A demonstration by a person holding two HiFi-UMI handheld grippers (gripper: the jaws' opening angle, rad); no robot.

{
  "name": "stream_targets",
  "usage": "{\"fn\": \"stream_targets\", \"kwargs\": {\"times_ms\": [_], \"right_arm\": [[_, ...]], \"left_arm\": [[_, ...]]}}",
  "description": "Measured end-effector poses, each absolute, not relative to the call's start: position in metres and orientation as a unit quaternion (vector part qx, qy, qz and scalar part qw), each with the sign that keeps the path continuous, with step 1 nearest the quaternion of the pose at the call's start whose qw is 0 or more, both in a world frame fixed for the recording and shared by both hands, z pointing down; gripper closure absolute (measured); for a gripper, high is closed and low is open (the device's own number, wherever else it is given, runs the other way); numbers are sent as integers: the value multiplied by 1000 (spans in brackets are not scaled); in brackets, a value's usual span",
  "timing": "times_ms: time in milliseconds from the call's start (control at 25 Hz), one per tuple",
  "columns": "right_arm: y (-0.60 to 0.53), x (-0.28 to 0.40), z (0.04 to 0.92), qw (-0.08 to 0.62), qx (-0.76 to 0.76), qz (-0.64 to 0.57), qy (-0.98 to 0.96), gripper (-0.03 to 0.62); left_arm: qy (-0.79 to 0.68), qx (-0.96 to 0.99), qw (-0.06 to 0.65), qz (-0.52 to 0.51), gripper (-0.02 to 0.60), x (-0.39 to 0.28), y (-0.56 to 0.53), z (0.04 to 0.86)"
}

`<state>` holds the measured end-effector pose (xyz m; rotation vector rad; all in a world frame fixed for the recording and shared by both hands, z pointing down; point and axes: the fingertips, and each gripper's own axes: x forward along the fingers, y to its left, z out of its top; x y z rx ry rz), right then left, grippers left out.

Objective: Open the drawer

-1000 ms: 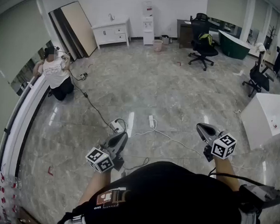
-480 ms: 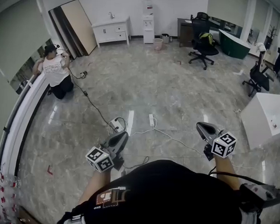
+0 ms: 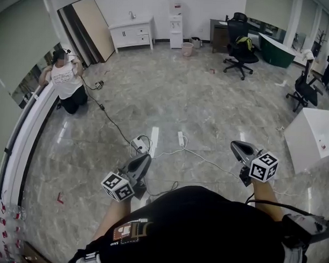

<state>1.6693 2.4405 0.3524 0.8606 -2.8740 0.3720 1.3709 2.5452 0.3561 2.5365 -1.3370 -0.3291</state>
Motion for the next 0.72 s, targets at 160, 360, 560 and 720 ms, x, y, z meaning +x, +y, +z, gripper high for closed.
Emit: {"fn": "stream_targets", "kwargs": {"times_ms": [160,360,560,720], "right_arm": [[2446,1639,350,58,279,123,-951,598],[2453,1599,356,61,277,128,-950,599],[2456,1562,364,68,276,135,-949,599],[2453,1545,372,74,275,142,-948,599]], "left_arm": [[-466,868,130,-112,589,1341,2554,356],[-470,865,136,-112,589,1297,2564,364],[-474,861,145,-110,589,1258,2567,373],[-474,859,157,-109,589,1243,2565,384]]}}
